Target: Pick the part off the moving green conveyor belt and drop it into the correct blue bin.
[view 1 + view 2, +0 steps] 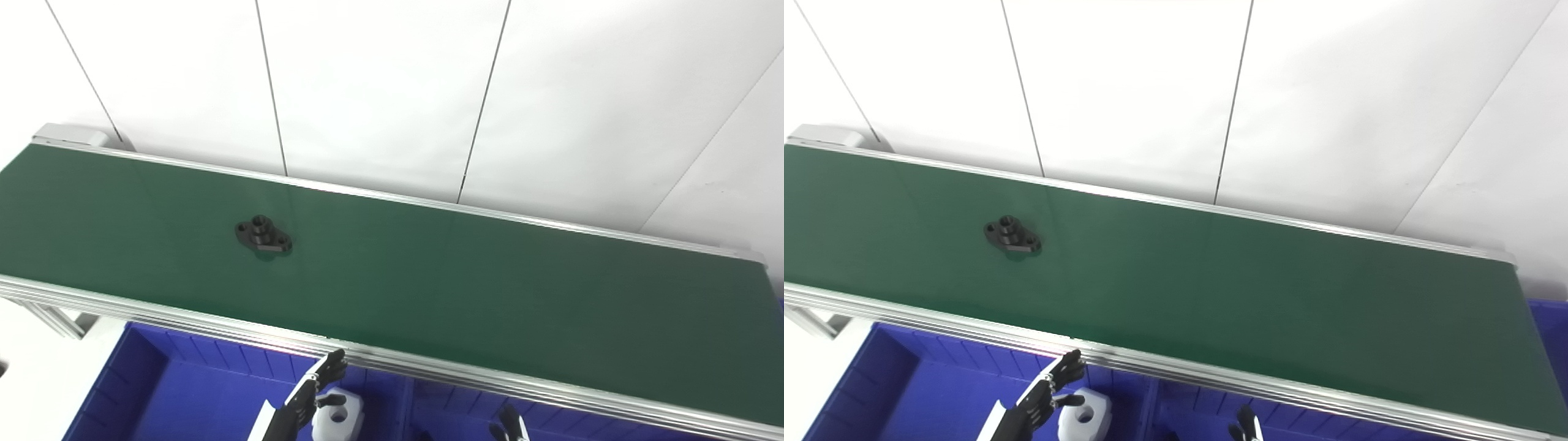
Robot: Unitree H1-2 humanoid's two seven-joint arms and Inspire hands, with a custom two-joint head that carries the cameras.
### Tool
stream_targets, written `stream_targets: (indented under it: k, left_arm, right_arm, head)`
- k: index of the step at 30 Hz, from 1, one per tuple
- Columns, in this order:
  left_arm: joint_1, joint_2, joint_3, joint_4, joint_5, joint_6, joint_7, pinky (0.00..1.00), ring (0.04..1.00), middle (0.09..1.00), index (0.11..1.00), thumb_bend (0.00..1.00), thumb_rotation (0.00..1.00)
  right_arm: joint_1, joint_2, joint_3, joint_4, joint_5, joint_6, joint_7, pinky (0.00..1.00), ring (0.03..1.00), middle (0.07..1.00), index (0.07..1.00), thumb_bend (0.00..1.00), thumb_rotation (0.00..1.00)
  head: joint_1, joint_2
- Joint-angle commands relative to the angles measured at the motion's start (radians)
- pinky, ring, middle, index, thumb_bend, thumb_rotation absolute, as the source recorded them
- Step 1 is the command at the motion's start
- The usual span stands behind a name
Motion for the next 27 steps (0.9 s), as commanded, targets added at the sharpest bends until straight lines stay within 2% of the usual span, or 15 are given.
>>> stream_targets:
  k: [1, 7, 16, 20, 27]
  left_arm:
    - [-0.006, -0.005, -0.015, -0.003, -0.013, -0.042, 0.018, 0.71, 0.885, 0.901, 0.904, 0.94, 0.8]
    - [-0.003, -0.008, -0.023, -0.008, -0.01, -0.041, 0.017, 0.71, 0.89, 0.91, 0.912, 0.95, 0.8]
    - [-0.02, -0.001, -0.034, 0.003, -0.006, -0.042, 0.026, 0.72, 0.893, 0.913, 0.918, 0.89, 0.79]
    - [-0.032, -0.001, -0.041, 0.011, 0.001, -0.043, 0.03, 0.71, 0.883, 0.915, 0.921, 0.91, 0.8]
    - [-0.038, -0.004, -0.052, 0.009, 0.023, -0.043, 0.046, 0.71, 0.876, 0.914, 0.921, 0.9, 0.82]
  right_arm:
    - [-0.004, -0.001, -0.004, -0.012, 0.021, -0.059, 0.015, 1.0, 0.98, 0.999, 1.0, 0.91, 1.0]
    - [-0.008, -0.007, -0.013, -0.004, 0.036, -0.059, 0.033, 1.0, 0.999, 1.0, 1.0, 0.91, 1.0]
    - [-0.01, 0.001, -0.025, -0.005, 0.025, -0.057, 0.036, 1.0, 1.0, 1.0, 1.0, 0.91, 0.98]
    - [-0.014, -0.001, -0.031, -0.008, 0.012, -0.058, 0.031, 1.0, 0.997, 1.0, 1.0, 0.89, 0.98]
    - [0.025, 0.005, -0.061, -0.128, -0.012, -0.04, 0.014, 1.0, 1.0, 1.0, 1.0, 0.81, 0.91]
  head:
    - [0.006, 0.0]
    - [0.015, 0.001]
    - [0.003, 0.011]
    - [0.001, 0.016]
    - [0.005, 0.022]
